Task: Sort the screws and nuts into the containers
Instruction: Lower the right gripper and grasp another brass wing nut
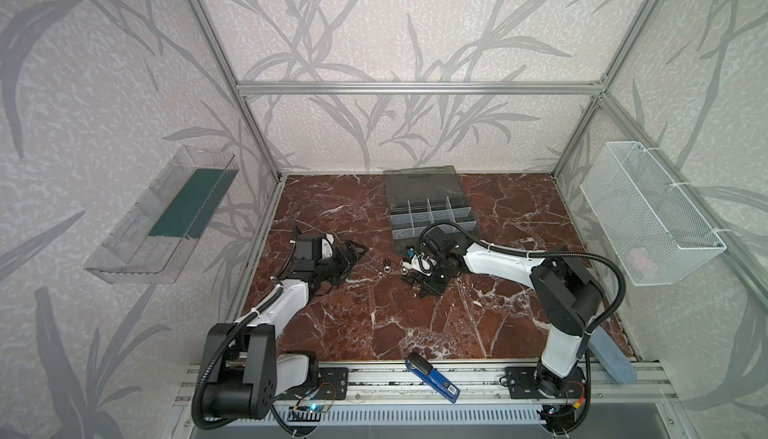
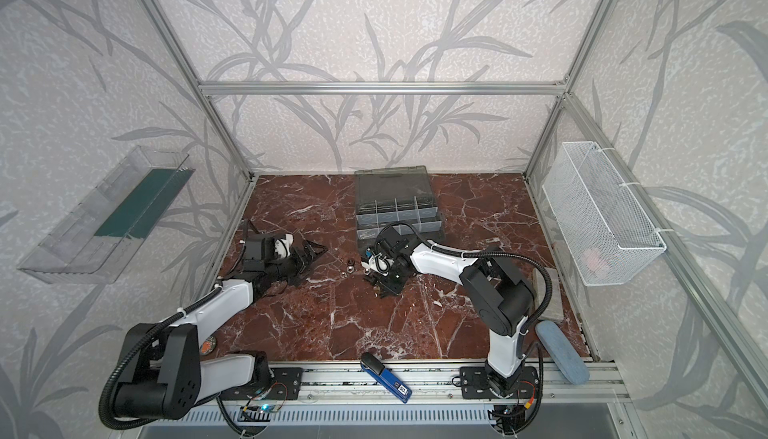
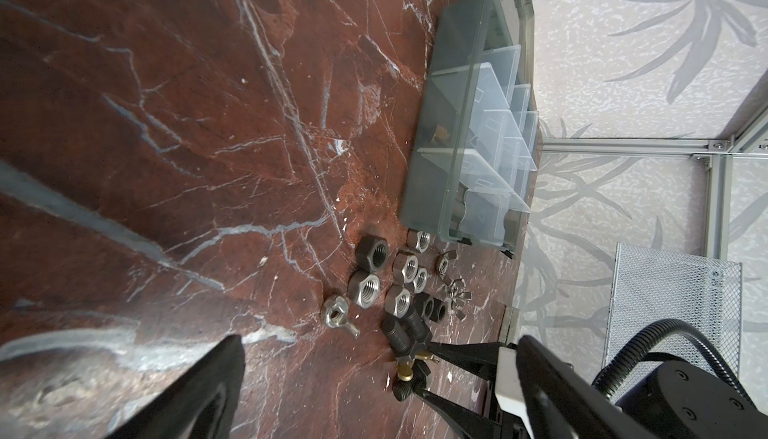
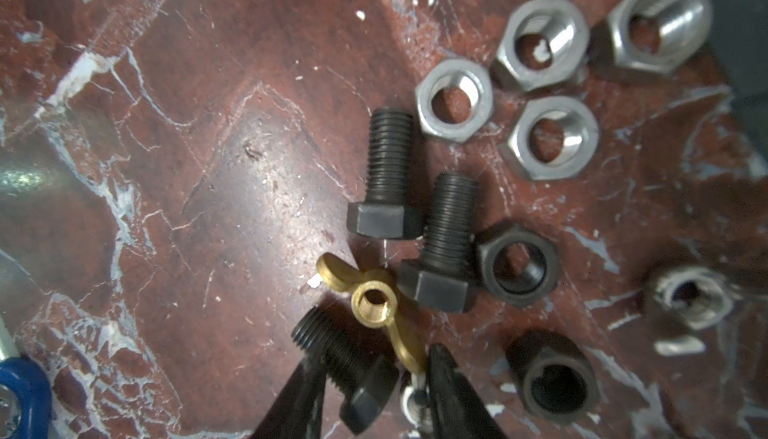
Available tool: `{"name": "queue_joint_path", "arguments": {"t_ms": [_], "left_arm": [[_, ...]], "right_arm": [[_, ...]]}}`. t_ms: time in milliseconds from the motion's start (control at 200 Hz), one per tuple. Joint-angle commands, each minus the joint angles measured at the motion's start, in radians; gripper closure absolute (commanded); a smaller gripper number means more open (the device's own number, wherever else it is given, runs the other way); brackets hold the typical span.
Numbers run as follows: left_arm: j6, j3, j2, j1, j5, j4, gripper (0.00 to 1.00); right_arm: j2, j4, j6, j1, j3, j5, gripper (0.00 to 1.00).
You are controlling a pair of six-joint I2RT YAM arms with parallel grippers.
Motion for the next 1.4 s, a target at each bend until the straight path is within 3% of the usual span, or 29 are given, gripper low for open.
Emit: {"name": "queue_joint_path", "arguments": {"t_ms": [0, 610, 1030, 1395], "left_arm": [[0.005, 0.016, 0.004, -0.002, -0.007, 0.013, 0.00], [0.007, 0.010, 0.006, -0.003, -0.005, 0.017, 0.01], [0.007, 0.005, 0.013, -0.003, -0.002, 0.026, 0.00], [0.005, -0.003, 0.003, -0.003, 0.000, 0.028, 0.01]], "right_arm": [[0.017, 0.015, -0.009, 0.004, -0.001, -0.016, 0.59], [0.052, -0.068, -0.010, 0.010, 0.025, -0.079, 0.66], [-0.041, -0.068, 0.022, 0.014, -0.021, -0.097, 0.56], [-0.012, -0.042, 0.035, -0.007, 0.036, -0.096, 0.55]]}}
